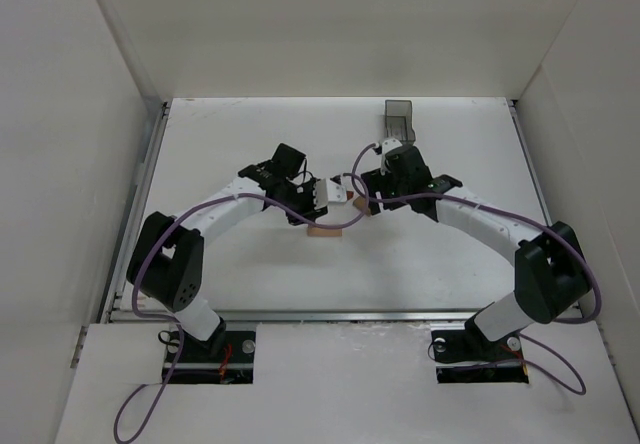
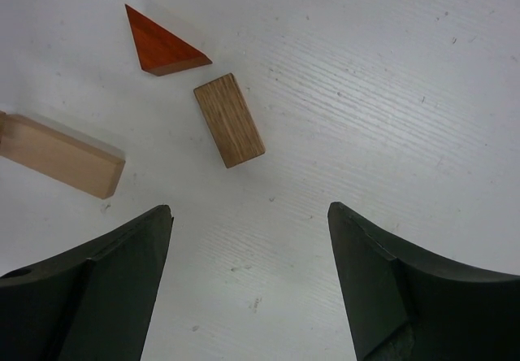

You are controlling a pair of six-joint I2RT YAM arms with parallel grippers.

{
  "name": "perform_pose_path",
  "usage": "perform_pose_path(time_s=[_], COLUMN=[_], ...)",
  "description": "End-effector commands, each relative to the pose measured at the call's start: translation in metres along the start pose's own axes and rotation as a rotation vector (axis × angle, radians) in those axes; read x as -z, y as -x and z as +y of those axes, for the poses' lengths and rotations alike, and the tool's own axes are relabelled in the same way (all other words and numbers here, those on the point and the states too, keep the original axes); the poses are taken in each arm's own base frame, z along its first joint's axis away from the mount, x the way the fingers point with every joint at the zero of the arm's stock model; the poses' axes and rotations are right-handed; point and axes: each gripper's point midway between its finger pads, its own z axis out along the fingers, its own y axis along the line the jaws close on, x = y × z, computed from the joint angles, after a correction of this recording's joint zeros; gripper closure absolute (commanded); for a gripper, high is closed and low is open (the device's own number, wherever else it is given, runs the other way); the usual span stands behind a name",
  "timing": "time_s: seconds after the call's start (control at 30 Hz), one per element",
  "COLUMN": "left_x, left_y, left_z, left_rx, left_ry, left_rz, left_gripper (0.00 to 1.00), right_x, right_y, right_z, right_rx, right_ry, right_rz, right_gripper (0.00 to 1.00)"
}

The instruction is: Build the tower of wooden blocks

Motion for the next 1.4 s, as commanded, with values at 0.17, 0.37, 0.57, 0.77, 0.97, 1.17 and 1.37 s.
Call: perform_pose_path(time_s=[0.17,0.37,0.57,0.77,0.97,1.17,1.37], left_x=[-0.003,-0.004,-0.005,-0.008,-0.008,-0.012,-0.011], left_y=[-0.007,-0.010,-0.012,-0.011,-0.010,-0.010,0.000], left_z=[-0.015,-0.017,-0.020,-0.026,-0.024,-0.028,-0.021], left_rx=[-0.066,-0.082,-0.088,-0.091,-0.086,-0.089,-0.093], left_ry=[-0.040,-0.047,-0.059,-0.078,-0.071,-0.083,-0.055], left_rz=[0.023,0.028,0.025,0.020,0.015,0.019,0.003], left_gripper=[0.91,0.91,0.91,0.91,0.90,0.90,0.90], right_x=[0.009,0.009,0.009,0.006,0.006,0.006,0.004], right_y=[0.023,0.023,0.023,0.020,0.020,0.020,0.018], right_z=[0.003,0.005,0.005,0.005,0.005,0.005,0.005], right_rx=[-0.031,-0.030,-0.030,-0.030,-0.030,-0.030,-0.029], right_ry=[0.018,0.027,0.027,0.026,0.026,0.026,0.025], right_rz=[-0.090,-0.088,-0.088,-0.079,-0.079,-0.079,-0.070], right_gripper=[0.17,0.17,0.17,0.17,0.17,0.17,0.17])
